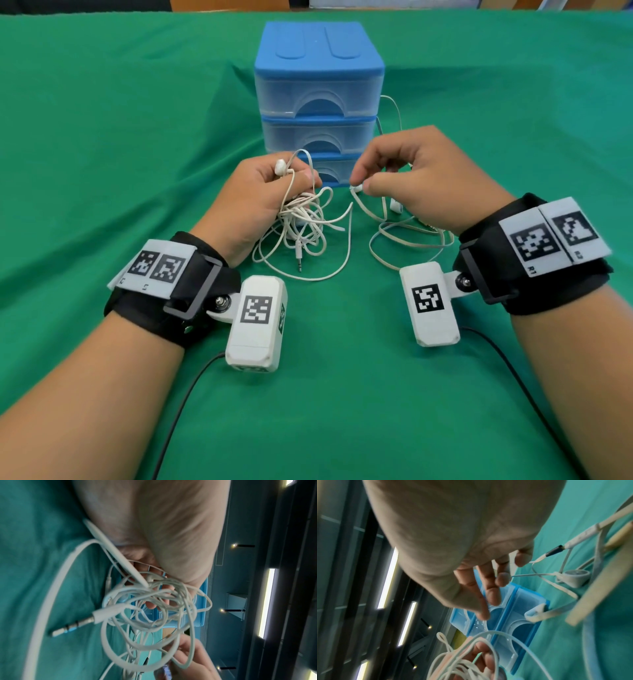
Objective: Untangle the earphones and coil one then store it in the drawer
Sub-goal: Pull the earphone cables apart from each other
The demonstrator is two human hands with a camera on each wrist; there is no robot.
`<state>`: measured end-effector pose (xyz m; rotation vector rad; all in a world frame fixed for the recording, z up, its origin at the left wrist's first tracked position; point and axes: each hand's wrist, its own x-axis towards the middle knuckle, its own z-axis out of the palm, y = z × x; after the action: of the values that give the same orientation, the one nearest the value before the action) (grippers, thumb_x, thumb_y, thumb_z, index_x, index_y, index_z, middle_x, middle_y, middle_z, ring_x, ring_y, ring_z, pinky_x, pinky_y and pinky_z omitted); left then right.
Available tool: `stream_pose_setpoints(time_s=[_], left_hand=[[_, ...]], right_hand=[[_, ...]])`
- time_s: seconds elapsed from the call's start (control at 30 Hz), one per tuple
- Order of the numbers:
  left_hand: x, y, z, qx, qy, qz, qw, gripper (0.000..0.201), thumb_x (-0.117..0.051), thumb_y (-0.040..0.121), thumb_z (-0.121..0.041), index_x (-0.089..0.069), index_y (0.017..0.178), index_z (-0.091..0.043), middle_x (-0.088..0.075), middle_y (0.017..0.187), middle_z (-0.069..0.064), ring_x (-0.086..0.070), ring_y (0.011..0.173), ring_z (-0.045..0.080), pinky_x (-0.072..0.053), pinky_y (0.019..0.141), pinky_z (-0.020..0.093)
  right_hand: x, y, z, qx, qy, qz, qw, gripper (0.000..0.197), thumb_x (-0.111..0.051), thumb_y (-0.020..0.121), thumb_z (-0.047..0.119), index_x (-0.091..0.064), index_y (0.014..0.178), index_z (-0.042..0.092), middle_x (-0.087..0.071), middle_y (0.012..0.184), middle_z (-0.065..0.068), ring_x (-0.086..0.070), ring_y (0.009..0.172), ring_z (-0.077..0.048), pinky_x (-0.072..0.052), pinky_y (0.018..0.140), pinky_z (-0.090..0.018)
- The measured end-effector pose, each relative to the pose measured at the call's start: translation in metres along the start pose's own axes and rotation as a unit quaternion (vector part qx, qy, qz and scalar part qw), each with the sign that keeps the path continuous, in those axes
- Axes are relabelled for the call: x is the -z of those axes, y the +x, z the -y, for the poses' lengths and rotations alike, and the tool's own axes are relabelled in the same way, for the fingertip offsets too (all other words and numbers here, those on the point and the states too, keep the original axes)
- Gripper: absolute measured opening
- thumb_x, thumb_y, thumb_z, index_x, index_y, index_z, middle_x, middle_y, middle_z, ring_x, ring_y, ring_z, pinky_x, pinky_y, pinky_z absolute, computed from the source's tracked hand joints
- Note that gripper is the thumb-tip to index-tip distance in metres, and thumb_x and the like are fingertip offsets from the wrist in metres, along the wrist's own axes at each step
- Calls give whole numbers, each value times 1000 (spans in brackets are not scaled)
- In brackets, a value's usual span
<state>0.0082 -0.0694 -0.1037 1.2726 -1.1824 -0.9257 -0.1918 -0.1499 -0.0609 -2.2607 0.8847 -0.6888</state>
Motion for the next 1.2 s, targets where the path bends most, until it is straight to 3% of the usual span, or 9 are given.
stream_pose_setpoints(time_s=[0.13,0.37,0.6,0.7,0.8,0.93,1.0,1.07,1.2], left_hand=[[0,0,0,-2,1,2,1000,18,-64,94,-9,-71,78,-14,-62,72,7,-55,61,18,-48,62,30],[-1,0,0,4,-2,1,1000,21,-64,93,-9,-70,74,-16,-63,69,6,-54,61,18,-46,65,33],[1,0,1,2,18,-2,1000,15,-65,93,-12,-69,79,-12,-63,70,5,-54,59,15,-48,62,29],[0,0,1,-1,25,-8,1000,13,-68,86,-21,-70,83,-9,-62,75,11,-53,65,18,-46,69,32],[0,0,1,-5,19,-13,1000,17,-68,85,-23,-70,86,-6,-60,78,15,-51,72,21,-43,72,35],[0,1,3,-20,35,-12,999,10,-63,90,-9,-67,80,-8,-55,75,13,-46,71,21,-39,65,32],[2,2,5,-20,40,-20,999,14,-60,91,-3,-66,80,-8,-54,73,12,-44,69,20,-37,63,30],[3,2,5,-19,36,-27,999,22,-61,89,-3,-67,73,-16,-56,68,5,-46,64,17,-37,61,29],[2,-1,1,2,-37,14,999,5,-65,86,-15,-68,86,-10,-60,73,7,-50,60,18,-40,58,29]], right_hand=[[-3,3,-15,-55,-6,54,997,13,-74,81,10,-77,88,21,-61,74,-2,-42,51,-1,-36,58,-20],[-12,3,-19,-97,-22,114,989,8,-83,78,20,-75,81,22,-54,56,8,-45,53,-10,-37,60,-25],[-6,3,-21,-143,-137,85,976,12,-75,80,9,-71,77,20,-66,71,-1,-57,62,-15,-43,61,-25],[-3,2,-15,-116,-150,33,981,7,-74,82,15,-71,83,22,-63,73,4,-54,65,-11,-40,59,-22],[-3,-1,2,-17,-43,-1,999,7,-73,82,22,-71,89,22,-64,77,5,-52,64,-5,-43,64,-21],[-10,-10,24,65,24,109,992,29,-79,83,20,-68,108,12,-68,96,2,-54,76,7,-39,67,-6],[-16,-12,23,48,29,145,988,45,-83,77,34,-62,114,20,-68,101,1,-58,82,-6,-45,71,-15],[-23,-9,20,22,39,150,988,49,-85,74,37,-58,113,23,-69,96,-4,-58,80,-28,-51,77,-35],[-29,1,6,-2,22,99,995,23,-82,79,26,-64,91,17,-65,72,-2,-51,61,-12,-42,63,-32]])
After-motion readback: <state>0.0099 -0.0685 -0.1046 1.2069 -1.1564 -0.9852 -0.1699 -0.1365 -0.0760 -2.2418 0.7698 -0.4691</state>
